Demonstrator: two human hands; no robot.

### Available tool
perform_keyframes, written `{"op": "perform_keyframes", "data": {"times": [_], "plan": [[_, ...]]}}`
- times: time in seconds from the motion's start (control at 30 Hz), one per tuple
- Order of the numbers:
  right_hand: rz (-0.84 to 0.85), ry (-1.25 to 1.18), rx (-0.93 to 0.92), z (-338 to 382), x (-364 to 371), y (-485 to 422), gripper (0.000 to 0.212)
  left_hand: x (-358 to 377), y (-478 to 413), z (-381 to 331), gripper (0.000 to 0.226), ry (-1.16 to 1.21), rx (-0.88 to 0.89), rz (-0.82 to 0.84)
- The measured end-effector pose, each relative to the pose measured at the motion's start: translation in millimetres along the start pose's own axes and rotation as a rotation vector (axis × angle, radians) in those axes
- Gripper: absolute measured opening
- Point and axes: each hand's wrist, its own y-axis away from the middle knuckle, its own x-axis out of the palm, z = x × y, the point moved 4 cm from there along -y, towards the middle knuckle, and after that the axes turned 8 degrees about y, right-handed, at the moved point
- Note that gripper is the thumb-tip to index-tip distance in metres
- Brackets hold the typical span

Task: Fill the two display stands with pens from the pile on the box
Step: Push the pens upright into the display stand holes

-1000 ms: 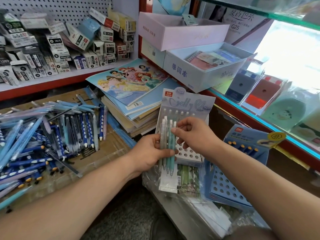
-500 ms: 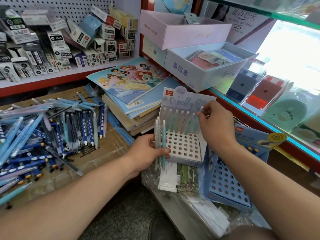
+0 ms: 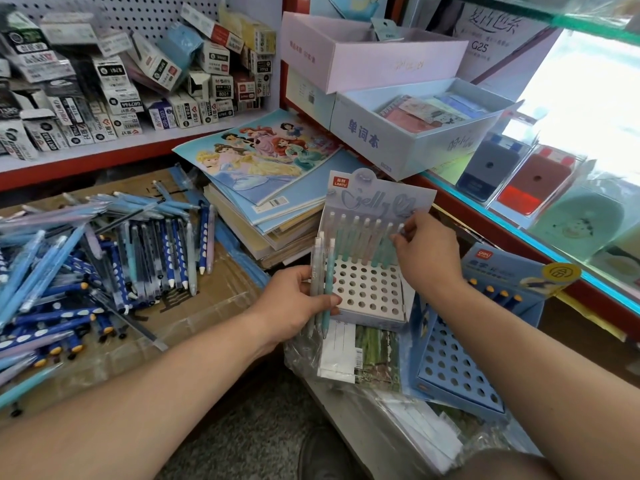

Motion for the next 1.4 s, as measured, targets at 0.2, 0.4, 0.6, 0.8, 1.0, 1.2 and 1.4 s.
{"op": "perform_keyframes", "data": {"times": [0.2, 0.4, 0.6, 0.8, 1.0, 1.2, 1.4], "plan": [[0.057, 0.244, 0.0, -0.2, 10.4, -9.4, 0.008, -0.6, 2.1, -2.1, 0.032, -0.03, 0.014, -0.012], [0.099, 0.241, 0.035, 12.8, -7.4, -3.6, 0.038, -1.7, 3.4, -2.6, 0.033, -0.106, 0.031, -0.021], [0.368, -0.069, -0.126, 51.0, -3.1, 34.6, 0.026, 2.4, 3.8, -4.2, 0.03, -0.114, 0.065, 0.002], [0.446, -0.175, -0.19, 55.7, 10.8, 42.5, 0.024, 4.7, 4.5, -4.6, 0.026, -0.162, 0.124, -0.01], [0.041, -0.131, -0.11, 38.9, -28.6, 20.1, 0.012, -7.5, 0.5, -9.7, 0.028, -0.192, 0.127, -0.1], [-0.029, 0.141, -0.07, 19.1, -25.2, 2.4, 0.006, -7.9, 0.3, -7.3, 0.03, -0.212, 0.122, -0.08], [-0.025, 0.152, -0.037, 11.7, -14.7, -4.8, 0.006, -4.4, -1.4, -3.0, 0.028, -0.248, 0.124, -0.059]]}}
